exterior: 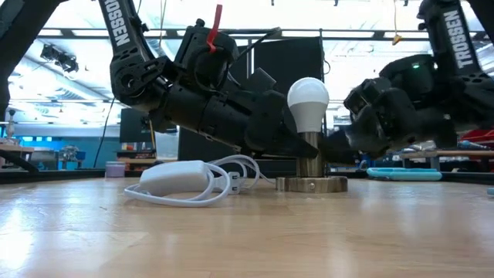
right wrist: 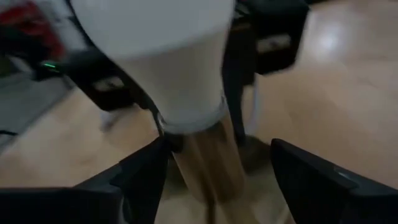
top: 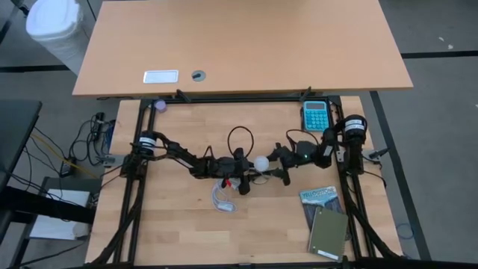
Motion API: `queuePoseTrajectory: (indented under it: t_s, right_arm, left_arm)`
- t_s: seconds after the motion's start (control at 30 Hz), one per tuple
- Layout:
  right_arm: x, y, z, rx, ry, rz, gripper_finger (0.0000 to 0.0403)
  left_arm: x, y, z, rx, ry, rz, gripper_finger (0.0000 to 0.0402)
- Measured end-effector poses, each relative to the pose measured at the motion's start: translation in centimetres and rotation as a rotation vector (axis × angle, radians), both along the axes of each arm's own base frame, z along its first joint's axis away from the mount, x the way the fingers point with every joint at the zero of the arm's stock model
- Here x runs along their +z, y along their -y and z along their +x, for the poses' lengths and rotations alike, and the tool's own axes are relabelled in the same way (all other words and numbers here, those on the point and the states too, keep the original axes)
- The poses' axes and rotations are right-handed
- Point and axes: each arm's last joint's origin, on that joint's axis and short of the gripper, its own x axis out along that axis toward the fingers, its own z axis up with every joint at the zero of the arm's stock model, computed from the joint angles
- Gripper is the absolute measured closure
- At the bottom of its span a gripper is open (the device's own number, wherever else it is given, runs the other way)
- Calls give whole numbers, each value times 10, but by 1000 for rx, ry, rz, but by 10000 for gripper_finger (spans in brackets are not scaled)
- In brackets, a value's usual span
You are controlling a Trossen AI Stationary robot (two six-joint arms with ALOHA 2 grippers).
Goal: Screw lightbulb
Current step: Remove the lightbulb from the desk lamp
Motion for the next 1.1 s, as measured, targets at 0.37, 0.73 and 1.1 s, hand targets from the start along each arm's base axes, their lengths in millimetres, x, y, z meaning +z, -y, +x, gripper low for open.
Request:
queuePoseTrajectory:
  t_s: [0.37,0.73,1.1]
  right_arm:
    - [6,-65,6,-310,50,-160,138]
    - [16,-92,28,-559,87,-179,162]
    - [20,-103,42,-687,58,-222,175]
  left_arm:
    - [-1,0,0,37,-7,-12,223]
    - [-1,0,-1,61,-5,-19,223]
    - [-1,-2,-1,99,-2,-26,223]
